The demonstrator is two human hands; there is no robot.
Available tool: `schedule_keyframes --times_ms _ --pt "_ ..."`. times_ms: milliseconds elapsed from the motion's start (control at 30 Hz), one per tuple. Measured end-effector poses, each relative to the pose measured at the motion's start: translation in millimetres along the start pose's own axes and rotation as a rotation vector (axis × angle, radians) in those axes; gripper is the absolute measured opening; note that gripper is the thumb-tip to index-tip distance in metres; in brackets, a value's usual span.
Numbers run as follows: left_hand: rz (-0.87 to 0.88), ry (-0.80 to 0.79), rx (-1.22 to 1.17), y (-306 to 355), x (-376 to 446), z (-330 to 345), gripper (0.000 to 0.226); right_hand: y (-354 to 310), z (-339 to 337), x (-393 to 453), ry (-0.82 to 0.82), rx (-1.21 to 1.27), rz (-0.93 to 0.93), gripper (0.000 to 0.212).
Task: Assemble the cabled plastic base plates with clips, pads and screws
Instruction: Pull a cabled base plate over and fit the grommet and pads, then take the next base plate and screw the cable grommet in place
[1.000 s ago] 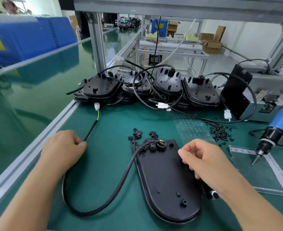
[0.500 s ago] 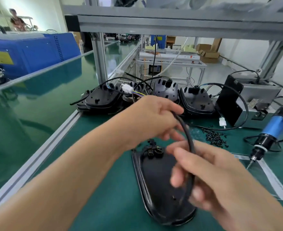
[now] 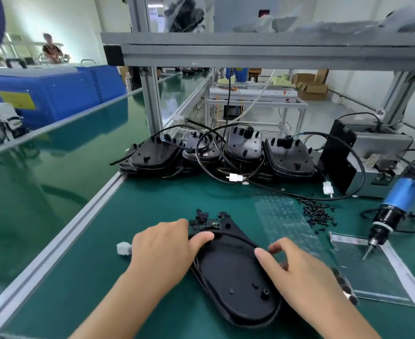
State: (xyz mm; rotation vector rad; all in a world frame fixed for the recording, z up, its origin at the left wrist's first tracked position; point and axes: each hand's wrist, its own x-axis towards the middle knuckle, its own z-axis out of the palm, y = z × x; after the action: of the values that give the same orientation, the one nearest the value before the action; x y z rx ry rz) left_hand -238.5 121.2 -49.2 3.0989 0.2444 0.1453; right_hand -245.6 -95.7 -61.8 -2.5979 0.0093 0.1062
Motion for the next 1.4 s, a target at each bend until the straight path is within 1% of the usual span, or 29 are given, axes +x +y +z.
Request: schedule_keyframes --times_ms 67,167,200,267,300,367,400,433,500,533,600,667,800,833,900,967,1067,1100,1167,1233,1267,1333,1400 --pt "-0.061 -0.083 -0.235 -5.1 -5.1 2.7 0.061 -2.2 3.7 0.5 0.004 0.039 -0.015 0.039" --pt "-0.125 -0.224 -0.648 -10.4 -11.6 0.8 0.067 -3.2 8.5 0.9 -0.049 0.191 -0.028 0.050" --pt "-0.146 -0.248 -0.730 -10.9 -15.1 0.4 0.070 -3.2 10.1 1.7 -0.069 0.248 -0.027 0.052" --pt "-0.179 -0.271 -0.884 -10.5 -19.4 2.2 0.075 -4.2 12.5 2.7 -0.079 0.389 -0.017 0.050" --pt "-0.205 -0.246 -1.018 -9.7 -21.6 1.9 0.078 -6.3 13.9 1.6 -0.074 0.503 -0.004 0.045" --pt "-0.234 -0.129 -1.388 -8.4 -25.2 -1.4 0.081 -15.2 16.6 -2.2 -0.045 0.776 0.016 0.031" --pt "-0.221 -0.073 -1.561 -7.6 -25.9 -3.5 0.082 -20.9 18.1 -2.1 -0.004 0.859 -0.003 0.029" --pt "-0.184 -0.046 -1.686 -5.3 -26.8 -5.8 0.081 -28.0 20.5 -1.4 0.044 0.905 -0.042 0.030" --pt "-0.056 -0.070 -1.801 3.2 -31.5 -10.5 0.081 -44.8 27.1 1.0 0.125 0.962 -0.127 0.035" --pt "-0.022 -0.087 -1.839 6.5 -32.7 -10.4 0.085 -54.0 30.0 2.7 0.164 0.977 -0.154 0.038" --pt "-0.018 -0.067 -1.923 4.9 -30.1 -6.4 0.093 -70.6 36.2 7.7 0.222 0.958 -0.204 0.042" --pt "-0.044 0.003 -1.965 -6.3 -26.5 -3.0 0.092 -84.2 43.9 14.0 0.206 0.928 -0.238 0.044" --pt "-0.214 0.145 -1.956 -44.9 -27.5 3.9 0.086 -119.3 68.5 27.5 0.057 0.893 -0.303 0.044" --pt "-0.250 0.188 -1.946 -57.1 -29.5 5.7 0.081 -130.5 76.5 29.5 0.003 0.898 -0.319 0.043" --pt "-0.328 0.294 -1.922 -85.0 -37.3 7.5 0.070 -154.0 94.8 30.2 -0.155 0.909 -0.347 0.042" --pt "-0.405 0.389 -1.886 -115.5 -49.0 6.7 0.065 -176.8 113.4 27.6 -0.297 0.888 -0.386 0.040" --pt "-0.430 0.502 -1.780 -160.7 -67.8 3.7 0.052 -208.7 138.4 20.7 -0.425 0.843 -0.470 0.037" --pt "-0.443 0.532 -1.762 -174.9 -73.7 2.1 0.051 -218.9 146.0 17.8 -0.460 0.826 -0.497 0.039" --pt "-0.480 0.581 -1.699 -203.0 -83.6 0.6 0.057 -238.9 158.1 8.9 -0.530 0.801 -0.537 0.039" --pt "-0.549 0.630 -1.601 -229.7 -92.0 0.9 0.062 -258.5 168.7 -1.9 -0.576 0.769 -0.577 0.032" --pt "-0.584 0.659 -1.562 -243.0 -95.9 2.9 0.059 -267.7 174.6 -7.8 -0.588 0.742 -0.599 0.028" --pt "-0.650 0.720 -1.551 -268.2 -105.8 5.3 0.057 -287.9 185.8 -20.3 -0.583 0.665 -0.629 0.032" --pt "-0.740 0.769 -1.542 -290.0 -118.5 6.6 0.063 -307.9 196.7 -33.7 -0.600 0.635 -0.622 0.033"
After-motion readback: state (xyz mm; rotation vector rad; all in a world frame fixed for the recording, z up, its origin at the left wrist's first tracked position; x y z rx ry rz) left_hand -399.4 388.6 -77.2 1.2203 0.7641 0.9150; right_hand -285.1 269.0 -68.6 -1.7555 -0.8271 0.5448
